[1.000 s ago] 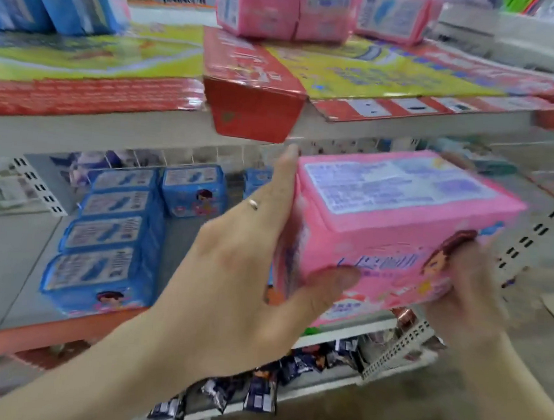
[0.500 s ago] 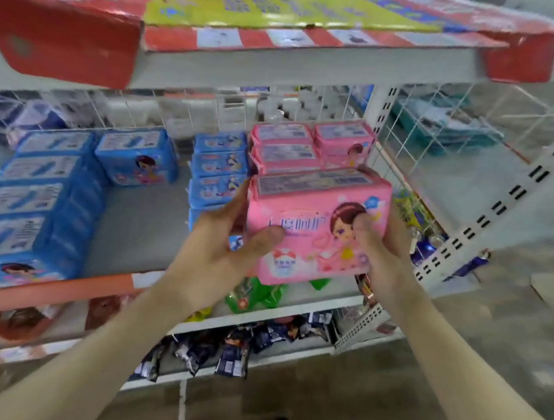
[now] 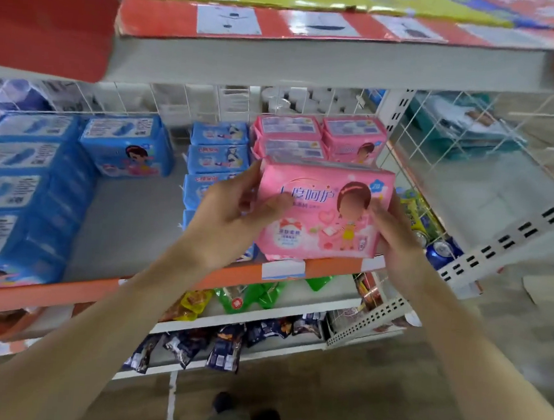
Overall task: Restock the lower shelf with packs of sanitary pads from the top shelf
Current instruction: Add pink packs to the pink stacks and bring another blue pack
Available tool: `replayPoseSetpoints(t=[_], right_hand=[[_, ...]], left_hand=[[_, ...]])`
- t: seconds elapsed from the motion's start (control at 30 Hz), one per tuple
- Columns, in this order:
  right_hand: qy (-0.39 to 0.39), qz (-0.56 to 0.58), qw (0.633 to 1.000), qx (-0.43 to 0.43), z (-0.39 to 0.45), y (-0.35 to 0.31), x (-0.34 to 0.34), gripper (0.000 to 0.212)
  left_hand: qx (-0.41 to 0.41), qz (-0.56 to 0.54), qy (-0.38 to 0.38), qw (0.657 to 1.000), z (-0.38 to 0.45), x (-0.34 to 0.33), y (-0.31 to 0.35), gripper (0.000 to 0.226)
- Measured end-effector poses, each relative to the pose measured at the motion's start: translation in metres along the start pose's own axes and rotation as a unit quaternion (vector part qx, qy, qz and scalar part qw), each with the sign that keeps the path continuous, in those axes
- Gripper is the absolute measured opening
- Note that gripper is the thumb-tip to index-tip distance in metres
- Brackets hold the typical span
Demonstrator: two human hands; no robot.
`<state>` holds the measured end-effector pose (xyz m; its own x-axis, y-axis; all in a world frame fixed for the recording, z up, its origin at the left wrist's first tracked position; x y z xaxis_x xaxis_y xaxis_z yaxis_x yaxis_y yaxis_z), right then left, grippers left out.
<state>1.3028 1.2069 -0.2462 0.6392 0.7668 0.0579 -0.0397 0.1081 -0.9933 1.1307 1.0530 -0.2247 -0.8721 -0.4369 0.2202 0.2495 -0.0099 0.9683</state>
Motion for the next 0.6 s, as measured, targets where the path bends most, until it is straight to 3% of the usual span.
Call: replayPoseSetpoints(t=[0.03,0.13,0.23,0.27,0.33,0.4,0.5,0.6], right_hand=[[0.001,-0.012,1.0,0.004,0.003,0.0,0.004,0.069],[-0.014,-0.036,0.999,0.012,0.014,-0.003,0.014,0.049],[-0.01,-0.03,1.0,-0.002,0.025,-0.007,0.025,0.065],[-0.01,-0.03,1.0,0.003,0.029,-0.006,0.03,0.057],[-0.011,-0.042,0.999,-0.001,0.04,-0.001,0.044,0.026],[-0.006,-0.044,0.999,0.004,0.05,0.001,0.057,0.032],[-0.009,-0.036,0.999,0.03,0.06,0.002,0.073,0.056],[0.002,-0.022,0.999,0.036,0.069,0.008,0.089,0.04]], left_hand=[[-0.003,-0.001,-0.005,1.0,0.007,0.0,-0.001,0.057],[-0.012,0.015,-0.013,1.0,0.027,-0.004,-0.002,0.06],[-0.008,0.019,-0.018,1.0,0.044,-0.01,-0.001,0.072],[-0.006,0.027,-0.021,0.999,0.049,-0.011,0.0,0.074],[-0.018,0.052,-0.018,0.998,0.059,-0.016,0.0,0.056],[-0.036,0.073,-0.002,0.997,0.068,-0.021,0.003,0.038],[-0.064,0.119,0.025,0.991,0.081,-0.034,0.008,0.033],[-0.059,0.135,0.038,0.988,0.092,-0.05,0.008,0.012]])
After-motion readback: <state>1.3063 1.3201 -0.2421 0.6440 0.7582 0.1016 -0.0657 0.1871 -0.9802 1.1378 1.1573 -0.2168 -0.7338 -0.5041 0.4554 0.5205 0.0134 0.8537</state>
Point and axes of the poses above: each hand's wrist, its own z-axis towards the middle knuckle, its own x-axis out of the back of the hand, y = z × x, the point moved 3 cm from there along z, towards the middle knuckle, and after that the axes turned 3 degrees about -y, right-handed, at the moved point
